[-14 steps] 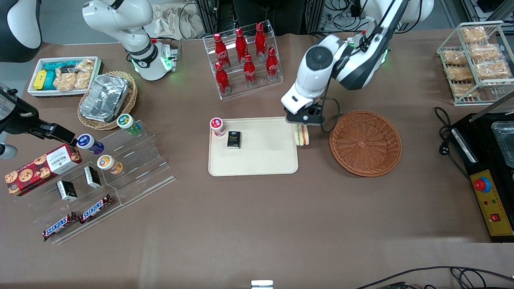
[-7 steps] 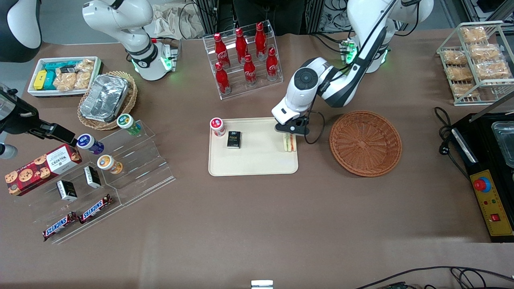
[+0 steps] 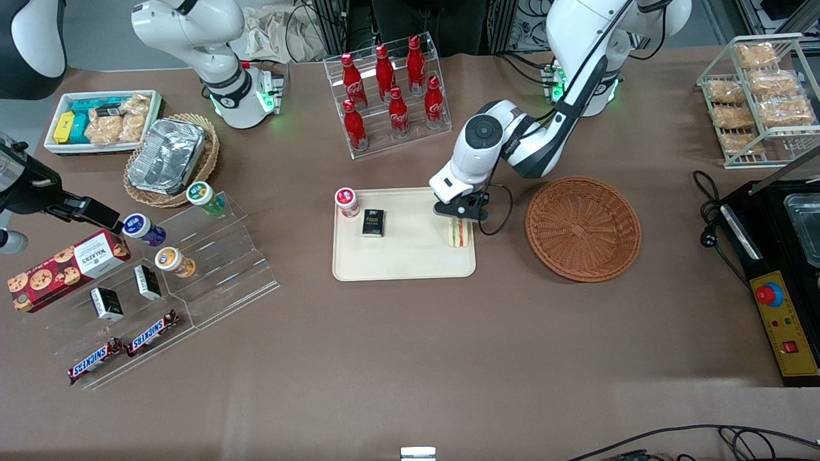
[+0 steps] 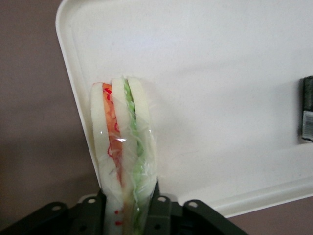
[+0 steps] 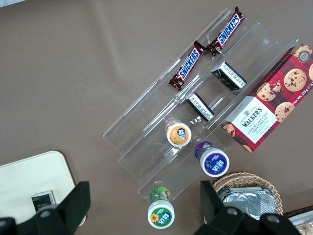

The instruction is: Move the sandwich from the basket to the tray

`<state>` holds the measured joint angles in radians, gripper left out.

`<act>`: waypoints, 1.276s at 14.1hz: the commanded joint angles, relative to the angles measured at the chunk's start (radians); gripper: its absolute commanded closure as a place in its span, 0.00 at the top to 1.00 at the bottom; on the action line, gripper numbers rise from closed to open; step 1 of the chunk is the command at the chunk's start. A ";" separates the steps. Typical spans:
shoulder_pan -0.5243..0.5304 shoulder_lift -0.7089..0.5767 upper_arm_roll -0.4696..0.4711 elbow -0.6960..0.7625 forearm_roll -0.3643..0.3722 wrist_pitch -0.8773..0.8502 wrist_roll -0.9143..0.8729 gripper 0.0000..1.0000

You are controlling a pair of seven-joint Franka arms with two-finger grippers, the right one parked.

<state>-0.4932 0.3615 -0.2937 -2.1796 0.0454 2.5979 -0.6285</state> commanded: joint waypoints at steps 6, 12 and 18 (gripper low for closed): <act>0.045 -0.278 0.022 0.063 0.022 -0.161 -0.099 1.00; 0.231 -0.421 0.016 0.273 0.008 -0.668 0.080 0.99; 0.395 -0.461 0.022 0.285 -0.019 -0.740 0.251 1.00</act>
<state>-0.1490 -0.0879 -0.2608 -1.9002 0.0456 1.8969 -0.4422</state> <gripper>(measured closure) 0.000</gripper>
